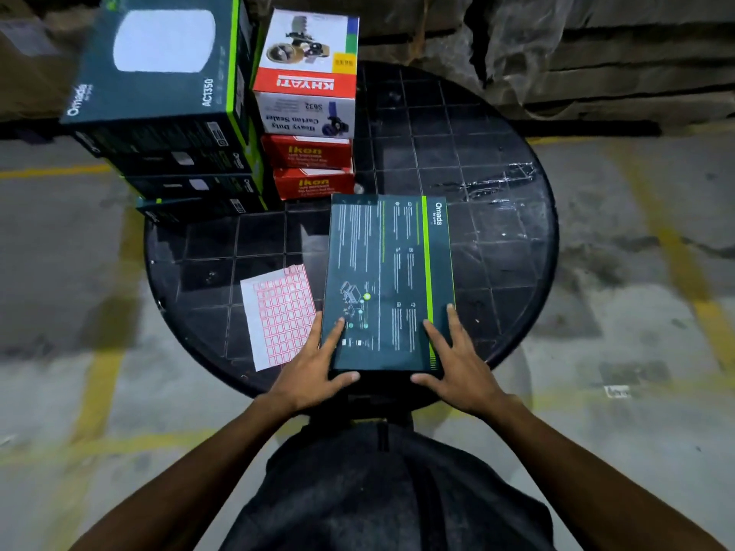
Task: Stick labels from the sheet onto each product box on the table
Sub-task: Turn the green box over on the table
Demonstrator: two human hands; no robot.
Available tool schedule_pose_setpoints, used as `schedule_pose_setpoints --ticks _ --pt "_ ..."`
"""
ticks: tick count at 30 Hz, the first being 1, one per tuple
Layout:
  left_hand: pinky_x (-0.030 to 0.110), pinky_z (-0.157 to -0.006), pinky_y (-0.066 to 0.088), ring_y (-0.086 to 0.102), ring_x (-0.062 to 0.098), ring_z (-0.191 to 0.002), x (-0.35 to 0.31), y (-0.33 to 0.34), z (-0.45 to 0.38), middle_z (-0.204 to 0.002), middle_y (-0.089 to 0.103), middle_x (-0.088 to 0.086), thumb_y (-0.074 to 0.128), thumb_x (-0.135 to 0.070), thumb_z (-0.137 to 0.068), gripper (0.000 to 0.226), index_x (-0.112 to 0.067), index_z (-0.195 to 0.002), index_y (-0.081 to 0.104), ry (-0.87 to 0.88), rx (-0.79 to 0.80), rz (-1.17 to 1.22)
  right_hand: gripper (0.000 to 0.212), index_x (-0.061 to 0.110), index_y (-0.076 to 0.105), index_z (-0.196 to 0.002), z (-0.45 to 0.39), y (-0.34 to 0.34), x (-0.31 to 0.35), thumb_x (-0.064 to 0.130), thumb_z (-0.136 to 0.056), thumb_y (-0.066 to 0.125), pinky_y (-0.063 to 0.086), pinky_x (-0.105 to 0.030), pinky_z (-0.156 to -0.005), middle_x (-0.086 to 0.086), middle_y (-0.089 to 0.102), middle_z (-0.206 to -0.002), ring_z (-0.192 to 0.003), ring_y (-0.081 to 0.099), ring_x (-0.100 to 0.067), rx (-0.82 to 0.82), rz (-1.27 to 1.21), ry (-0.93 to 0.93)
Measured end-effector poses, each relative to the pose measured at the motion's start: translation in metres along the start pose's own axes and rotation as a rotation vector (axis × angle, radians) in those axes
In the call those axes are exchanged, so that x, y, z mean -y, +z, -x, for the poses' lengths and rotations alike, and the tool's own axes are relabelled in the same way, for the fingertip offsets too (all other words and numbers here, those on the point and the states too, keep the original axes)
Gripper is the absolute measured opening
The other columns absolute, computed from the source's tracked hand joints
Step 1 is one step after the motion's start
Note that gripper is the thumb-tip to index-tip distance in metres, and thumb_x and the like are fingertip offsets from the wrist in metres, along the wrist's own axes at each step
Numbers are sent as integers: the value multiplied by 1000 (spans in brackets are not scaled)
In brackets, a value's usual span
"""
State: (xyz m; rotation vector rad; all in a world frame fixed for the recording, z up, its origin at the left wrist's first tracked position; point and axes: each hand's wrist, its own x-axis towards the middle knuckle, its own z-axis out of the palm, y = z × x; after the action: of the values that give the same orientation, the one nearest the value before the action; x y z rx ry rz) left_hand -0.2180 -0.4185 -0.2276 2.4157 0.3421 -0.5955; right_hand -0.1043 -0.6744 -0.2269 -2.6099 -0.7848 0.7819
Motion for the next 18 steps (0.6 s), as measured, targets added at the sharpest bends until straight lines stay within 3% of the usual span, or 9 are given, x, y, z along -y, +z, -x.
schedule_pose_setpoints --ticks 4,9,12,15,18 --pt "45 -114 33 20 28 -147 1 7 -1 -161 -21 4 60 -53 -89 96 -35 -153 -9 -16 -47 14 91 27 17 -155 2 -2 -1 57 -84 65 33 -45 -114 -1 -22 -161 -150 1 -25 -46 23 -29" --pt "43 -113 34 23 28 -146 -2 -7 2 -163 -6 3 58 -58 -88 89 -35 -154 4 13 -112 20 78 23 41 -147 6 -11 0 64 -84 57 40 -49 -109 -1 11 -163 -146 23 -28 -179 46 -87" --pt "42 -111 36 35 26 -141 -12 -29 10 -164 5 0 53 -67 -85 85 -37 -154 13 50 -192 17 72 13 60 -131 9 -25 6 66 -83 49 46 -46 -100 -8 43 -150 -132 48 -32 -397 24 -189" --pt "49 -112 35 37 24 -140 -30 -56 14 -162 17 0 36 -80 -82 83 -39 -152 21 70 -312 45 64 11 65 -124 7 -53 20 60 -84 52 47 -42 -100 -8 54 -139 -125 54 -28 -555 -65 -220" --pt "49 -111 34 37 24 -140 -51 -82 14 -158 30 3 26 -81 -79 84 -36 -149 32 48 -411 66 63 14 68 -120 1 -84 34 61 -81 53 49 -38 -93 -4 59 -131 -118 59 -23 -606 -145 -191"
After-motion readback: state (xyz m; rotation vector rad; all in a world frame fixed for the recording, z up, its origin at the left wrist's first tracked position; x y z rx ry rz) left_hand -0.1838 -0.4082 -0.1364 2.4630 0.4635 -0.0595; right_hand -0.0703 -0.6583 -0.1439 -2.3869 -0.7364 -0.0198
